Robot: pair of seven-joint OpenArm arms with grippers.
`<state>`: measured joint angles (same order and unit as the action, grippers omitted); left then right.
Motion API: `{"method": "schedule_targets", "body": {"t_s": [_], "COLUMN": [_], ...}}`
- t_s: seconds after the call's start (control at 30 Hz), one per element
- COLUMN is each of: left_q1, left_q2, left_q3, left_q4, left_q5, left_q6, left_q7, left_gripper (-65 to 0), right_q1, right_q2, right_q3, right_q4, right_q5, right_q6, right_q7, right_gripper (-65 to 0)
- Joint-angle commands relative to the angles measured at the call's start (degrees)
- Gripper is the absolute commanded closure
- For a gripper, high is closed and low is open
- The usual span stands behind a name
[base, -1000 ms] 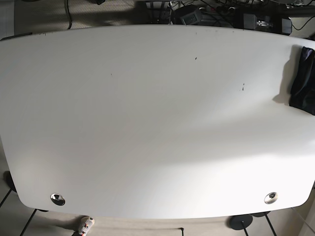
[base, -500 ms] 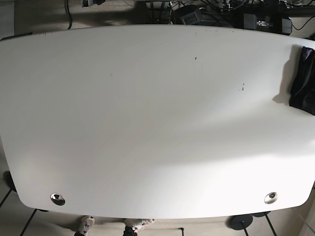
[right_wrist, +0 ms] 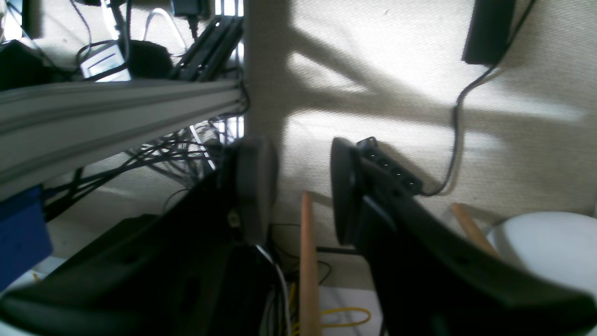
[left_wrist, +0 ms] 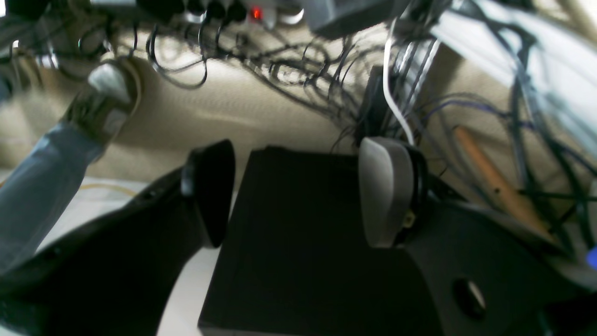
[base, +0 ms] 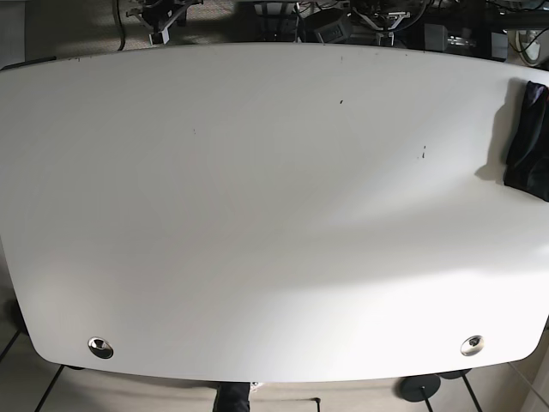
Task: Fold the T-shirt properly
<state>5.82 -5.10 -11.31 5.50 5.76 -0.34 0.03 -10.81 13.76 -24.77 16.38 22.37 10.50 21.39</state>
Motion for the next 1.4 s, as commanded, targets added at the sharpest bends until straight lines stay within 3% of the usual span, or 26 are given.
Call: {"method": "schedule_targets", "body": {"t_s": [0.03,0.27,0.47,0.67,0.9,1.07,1.33,1.4], "left_q1": [-0.42,-0.77,-0.77,3.27,18.83,28.24,43.71,47.85], "left_q2": [-0.13,-0.22,-0.22,1.02,4.97,6.99,8.58,8.58], "left_q3": [-0.07,0.19,0.28,0.28,0.19,0.19,0.28,0.28], "left_q4": [0.17,0.7,0.7,2.63,27.87,42.28,61.36,66.99], "left_q5": [-0.18,-0.09,0.0,0.0,0.0,0.09,-0.18,-0.18], "left_q6": [0.38,0.47,0.47,0.47,0.47,0.38,0.38,0.38], "left_q7": [0.01,-0.69,-0.96,-9.04,-10.89,-10.8,-10.8,-10.8], "left_gripper": [-38.8,-38.8,-38.8,-38.6,-38.6,-38.6,-38.6,-38.6], "right_q1": [-0.22,-0.22,-0.22,-4.97,-15.26,-21.24,-32.31,-35.65], "right_q2": [0.61,0.61,-1.23,-0.7,4.48,6.5,9.67,11.78], "right_q3": [0.03,0.03,0.03,0.12,0.99,7.68,7.85,7.85], "right_q4": [-0.07,0.19,-0.07,4.59,18.48,23.84,36.23,40.81], "right_q5": [0.18,0.18,0.18,0.53,0.79,0.27,0.27,0.71], "right_q6": [0.09,0.09,0.09,0.09,0.09,0.53,0.44,0.18], "right_q7": [0.55,0.55,0.55,1.16,0.99,0.72,0.63,0.55], "right_gripper": [-20.3,-20.5,-20.3,-20.1,-20.1,-20.1,-20.1,-20.1]}}
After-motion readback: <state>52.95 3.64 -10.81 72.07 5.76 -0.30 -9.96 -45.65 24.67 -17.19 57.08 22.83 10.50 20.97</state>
